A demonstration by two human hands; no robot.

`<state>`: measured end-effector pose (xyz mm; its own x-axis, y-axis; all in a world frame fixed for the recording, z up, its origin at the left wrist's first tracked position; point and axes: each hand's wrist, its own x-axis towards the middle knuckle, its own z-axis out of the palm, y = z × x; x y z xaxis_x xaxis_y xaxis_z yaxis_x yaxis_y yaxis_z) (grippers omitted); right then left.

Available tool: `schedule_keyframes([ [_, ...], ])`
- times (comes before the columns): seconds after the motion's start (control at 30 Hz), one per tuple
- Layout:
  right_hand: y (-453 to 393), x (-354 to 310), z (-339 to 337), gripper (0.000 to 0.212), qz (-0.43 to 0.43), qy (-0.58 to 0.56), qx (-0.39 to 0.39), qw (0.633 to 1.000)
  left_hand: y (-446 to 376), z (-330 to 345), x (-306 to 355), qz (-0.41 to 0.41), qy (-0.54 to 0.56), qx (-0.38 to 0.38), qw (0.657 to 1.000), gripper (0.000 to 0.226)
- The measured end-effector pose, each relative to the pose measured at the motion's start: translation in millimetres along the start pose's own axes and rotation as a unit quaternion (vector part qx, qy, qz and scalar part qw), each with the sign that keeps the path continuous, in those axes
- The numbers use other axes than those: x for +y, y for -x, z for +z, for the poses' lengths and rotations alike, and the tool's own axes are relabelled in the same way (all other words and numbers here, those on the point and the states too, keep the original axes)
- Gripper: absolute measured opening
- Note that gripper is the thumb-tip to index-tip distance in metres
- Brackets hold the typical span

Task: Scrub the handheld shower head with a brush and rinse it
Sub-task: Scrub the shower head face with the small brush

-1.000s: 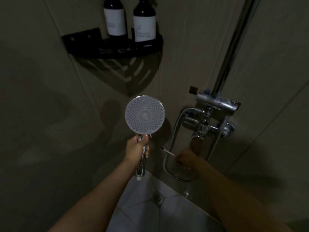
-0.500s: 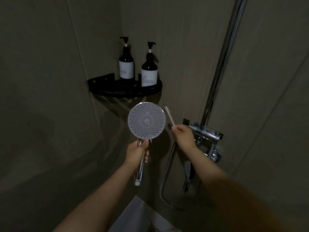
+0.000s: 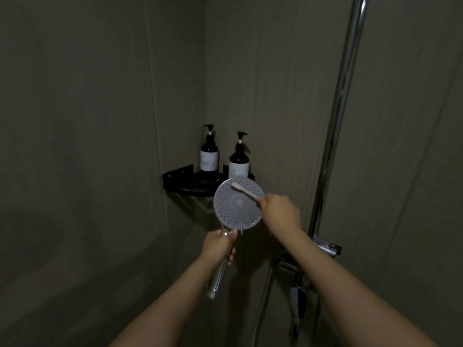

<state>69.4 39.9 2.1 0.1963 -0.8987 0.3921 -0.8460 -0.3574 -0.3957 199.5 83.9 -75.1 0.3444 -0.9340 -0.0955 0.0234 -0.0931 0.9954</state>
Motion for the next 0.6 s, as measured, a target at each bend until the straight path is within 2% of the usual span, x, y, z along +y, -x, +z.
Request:
schedule_keyframes([
  [0.07,-0.8,-0.3,-6.2,0.042,0.023,-0.032,0.038,0.998,1.5,-6.4,5.0,-0.001,-0.004,0.001,1.0,0.029],
  [0.1,1.3,-3.6,-7.3,0.041,0.006,-0.044,0.038,0.998,2.0,-9.8,6.1,0.0,-0.005,0.003,1.0,0.029],
  [0.2,10.8,-19.8,3.3,0.033,-0.121,0.009,-0.076,0.99,3.7,-19.8,7.0,0.003,-0.004,0.007,1.0,0.029],
  [0.23,13.9,-23.8,6.9,0.032,-0.125,0.027,-0.089,0.988,4.3,-22.8,7.3,0.004,-0.003,0.007,1.0,0.029],
  [0.27,10.0,-21.9,7.2,0.032,-0.108,0.04,-0.074,0.991,5.8,-25.4,8.1,0.005,-0.004,0.005,1.0,0.029],
  [0.37,0.5,-13.3,-0.2,0.039,-0.02,-0.013,0.013,1.0,9.5,-32.3,12.1,0.011,-0.012,0.003,1.0,0.03],
  [0.5,18.9,-30.7,10.3,0.034,-0.091,0.013,-0.044,0.995,12.0,-37.3,15.7,0.012,-0.007,0.015,1.0,0.029],
  [0.6,12.9,-21.8,3.7,0.036,-0.033,-0.007,0.008,0.999,14.9,-38.6,18.1,0.018,-0.008,0.01,1.0,0.031],
])
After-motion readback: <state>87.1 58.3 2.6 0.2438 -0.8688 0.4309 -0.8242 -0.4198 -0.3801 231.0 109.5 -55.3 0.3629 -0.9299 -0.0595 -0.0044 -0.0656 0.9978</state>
